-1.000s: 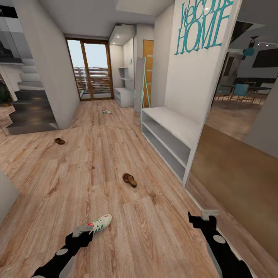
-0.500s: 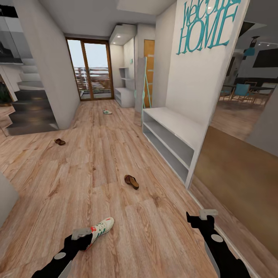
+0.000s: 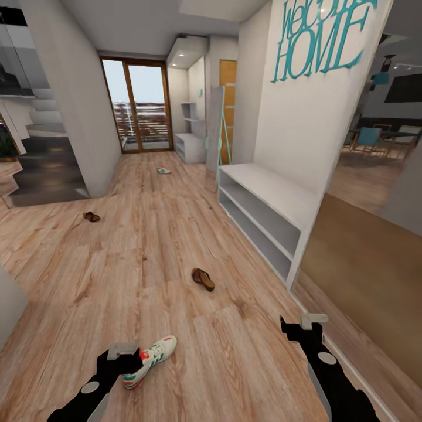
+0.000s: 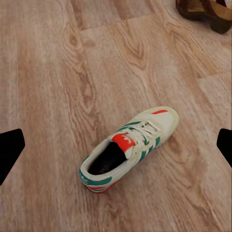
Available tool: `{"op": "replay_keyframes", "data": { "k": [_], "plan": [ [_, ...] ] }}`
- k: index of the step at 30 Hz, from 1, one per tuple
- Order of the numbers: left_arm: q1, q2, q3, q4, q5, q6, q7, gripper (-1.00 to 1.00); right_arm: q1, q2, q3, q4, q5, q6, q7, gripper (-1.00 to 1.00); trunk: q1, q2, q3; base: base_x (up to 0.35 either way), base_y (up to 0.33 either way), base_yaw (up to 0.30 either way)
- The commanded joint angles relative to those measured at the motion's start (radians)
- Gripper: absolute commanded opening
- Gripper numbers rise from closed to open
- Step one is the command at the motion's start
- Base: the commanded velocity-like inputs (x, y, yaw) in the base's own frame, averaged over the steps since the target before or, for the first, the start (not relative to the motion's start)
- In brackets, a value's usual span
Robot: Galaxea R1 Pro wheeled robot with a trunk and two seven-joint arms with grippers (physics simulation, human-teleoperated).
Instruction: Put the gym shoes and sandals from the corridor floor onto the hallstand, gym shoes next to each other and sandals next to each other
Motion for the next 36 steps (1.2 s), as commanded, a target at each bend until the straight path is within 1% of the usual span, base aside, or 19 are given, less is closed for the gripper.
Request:
{"op": "replay_keyframes", "data": {
  "k": [1, 5, 9, 14, 20, 36],
  "plan": [
    [-0.001, 0.000, -0.001, 0.001, 0.005, -0.009, -0.001, 1.00, 0.000, 0.001, -0.003, -0.006, 0.010, -0.003, 0.002, 1.00, 0.000, 0.000, -0.001, 0.233, 0.236, 0.000],
    [-0.001, 0.000, -0.001, 0.001, 0.005, -0.014, -0.001, 1.00, 0.000, 0.001, -0.003, -0.007, 0.010, -0.002, 0.001, 1.00, 0.000, 0.000, -0.001, 0.218, 0.245, 0.000],
    [0.000, 0.000, -0.002, 0.001, 0.005, -0.018, -0.002, 1.00, 0.000, 0.000, -0.005, -0.008, 0.010, -0.002, 0.002, 1.00, 0.000, 0.000, -0.001, 0.012, 0.303, -0.053],
    [0.000, 0.000, -0.003, 0.001, 0.005, -0.020, -0.002, 1.00, 0.000, 0.000, -0.005, -0.007, 0.010, -0.002, 0.001, 1.00, 0.000, 0.000, -0.001, -0.014, 0.303, -0.184],
    [0.000, 0.001, -0.002, 0.001, 0.005, -0.021, -0.002, 1.00, 0.000, 0.000, -0.005, -0.008, 0.010, -0.002, 0.001, 1.00, 0.000, 0.000, -0.001, -0.169, 0.270, -0.258],
    [0.000, 0.001, -0.001, 0.001, 0.005, -0.021, -0.004, 1.00, 0.000, 0.000, -0.005, -0.007, 0.010, -0.002, 0.002, 1.00, 0.000, 0.000, -0.001, -0.232, 0.241, -0.264]
  ]
}}
